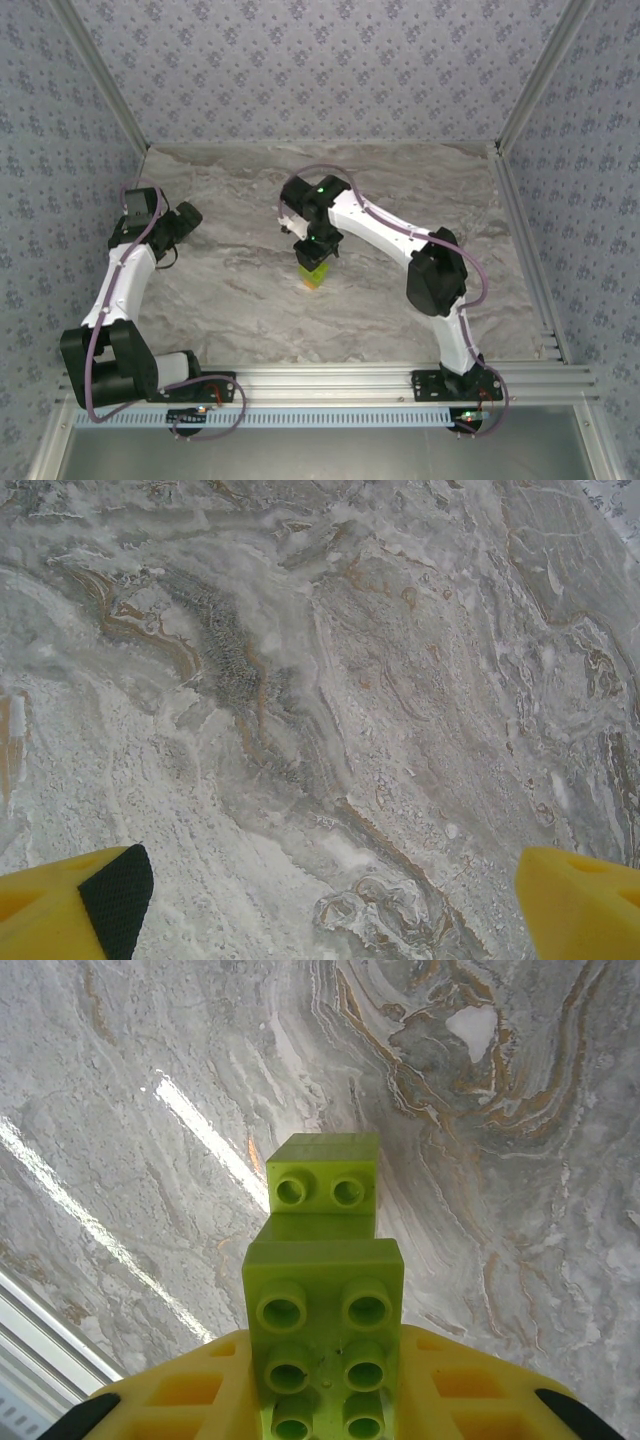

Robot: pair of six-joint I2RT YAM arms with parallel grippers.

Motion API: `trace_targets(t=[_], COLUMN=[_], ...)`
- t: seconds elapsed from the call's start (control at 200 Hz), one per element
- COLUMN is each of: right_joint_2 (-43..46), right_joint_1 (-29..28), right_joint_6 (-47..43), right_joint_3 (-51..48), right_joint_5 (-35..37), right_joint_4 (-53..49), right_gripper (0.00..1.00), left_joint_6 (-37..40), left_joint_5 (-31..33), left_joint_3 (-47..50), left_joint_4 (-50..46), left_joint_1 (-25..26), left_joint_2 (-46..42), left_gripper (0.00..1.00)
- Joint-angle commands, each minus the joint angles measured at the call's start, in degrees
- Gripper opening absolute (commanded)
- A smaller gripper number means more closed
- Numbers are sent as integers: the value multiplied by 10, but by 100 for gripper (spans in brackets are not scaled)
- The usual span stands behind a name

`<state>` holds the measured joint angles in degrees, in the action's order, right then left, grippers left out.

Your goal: Assemble a carrot with lego

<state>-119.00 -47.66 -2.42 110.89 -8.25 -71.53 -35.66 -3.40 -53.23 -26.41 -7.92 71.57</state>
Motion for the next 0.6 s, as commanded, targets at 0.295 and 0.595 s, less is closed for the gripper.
trace_targets(t=[0.295, 0.595], right_joint_2=[-21, -31], right_joint_1=[-6, -13], right_joint_6=[-7, -10], right_joint_3=[20, 22], right_joint_5=[-12, -5], right_joint_4=[2, -8], right_gripper=[33, 33], left_joint_6=[-2, -1], left_joint_5=[-2, -2], left_joint_3=[-12, -12], left_joint_4=[-4, -5], left_joint_1=[-4, -4], left_joint_2=[-5, -6], left_gripper=[95, 95])
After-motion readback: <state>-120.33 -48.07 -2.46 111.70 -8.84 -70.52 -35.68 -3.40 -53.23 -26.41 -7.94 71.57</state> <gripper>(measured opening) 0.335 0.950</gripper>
